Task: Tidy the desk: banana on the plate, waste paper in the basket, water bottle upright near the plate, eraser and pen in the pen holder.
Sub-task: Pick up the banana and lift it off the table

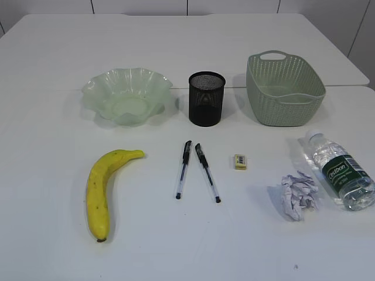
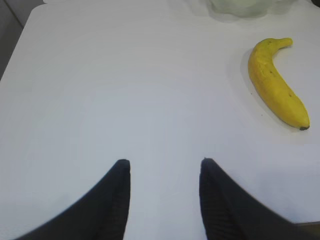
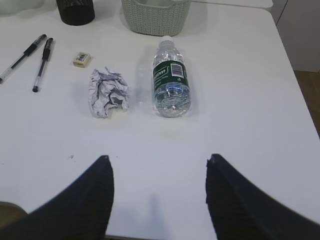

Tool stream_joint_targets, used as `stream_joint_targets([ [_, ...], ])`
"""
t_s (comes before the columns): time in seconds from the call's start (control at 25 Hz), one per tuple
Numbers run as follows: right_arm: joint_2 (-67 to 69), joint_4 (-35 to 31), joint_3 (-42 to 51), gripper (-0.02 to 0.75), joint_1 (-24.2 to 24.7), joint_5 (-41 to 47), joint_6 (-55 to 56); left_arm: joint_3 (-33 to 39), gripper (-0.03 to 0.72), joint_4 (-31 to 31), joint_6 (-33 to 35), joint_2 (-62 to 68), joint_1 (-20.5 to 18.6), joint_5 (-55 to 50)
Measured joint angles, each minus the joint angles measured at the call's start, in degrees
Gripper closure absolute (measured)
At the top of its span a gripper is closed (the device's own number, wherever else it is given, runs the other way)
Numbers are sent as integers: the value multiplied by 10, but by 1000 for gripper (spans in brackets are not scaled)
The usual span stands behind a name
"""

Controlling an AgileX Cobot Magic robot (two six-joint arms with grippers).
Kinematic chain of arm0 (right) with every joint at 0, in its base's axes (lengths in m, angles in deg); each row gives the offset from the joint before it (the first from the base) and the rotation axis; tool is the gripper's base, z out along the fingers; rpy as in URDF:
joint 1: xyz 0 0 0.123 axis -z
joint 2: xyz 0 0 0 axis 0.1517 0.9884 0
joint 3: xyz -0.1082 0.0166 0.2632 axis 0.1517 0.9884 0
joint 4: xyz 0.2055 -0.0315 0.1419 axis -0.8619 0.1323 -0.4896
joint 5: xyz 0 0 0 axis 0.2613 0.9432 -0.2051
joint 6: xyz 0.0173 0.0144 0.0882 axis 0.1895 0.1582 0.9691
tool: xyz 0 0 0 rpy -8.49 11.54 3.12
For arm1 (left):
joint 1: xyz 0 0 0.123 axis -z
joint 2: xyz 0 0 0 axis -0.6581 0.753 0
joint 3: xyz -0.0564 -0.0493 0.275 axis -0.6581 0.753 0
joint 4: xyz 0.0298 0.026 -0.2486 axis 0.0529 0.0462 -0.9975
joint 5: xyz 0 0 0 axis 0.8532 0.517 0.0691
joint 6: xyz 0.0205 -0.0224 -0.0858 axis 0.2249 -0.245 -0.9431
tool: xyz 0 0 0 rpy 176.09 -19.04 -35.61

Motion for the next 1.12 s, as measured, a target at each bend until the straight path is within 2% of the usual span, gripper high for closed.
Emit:
stream_joint_targets([
  [1.12,0,0,0,294,0,-1,0,0,372,0,0,0,0,0],
])
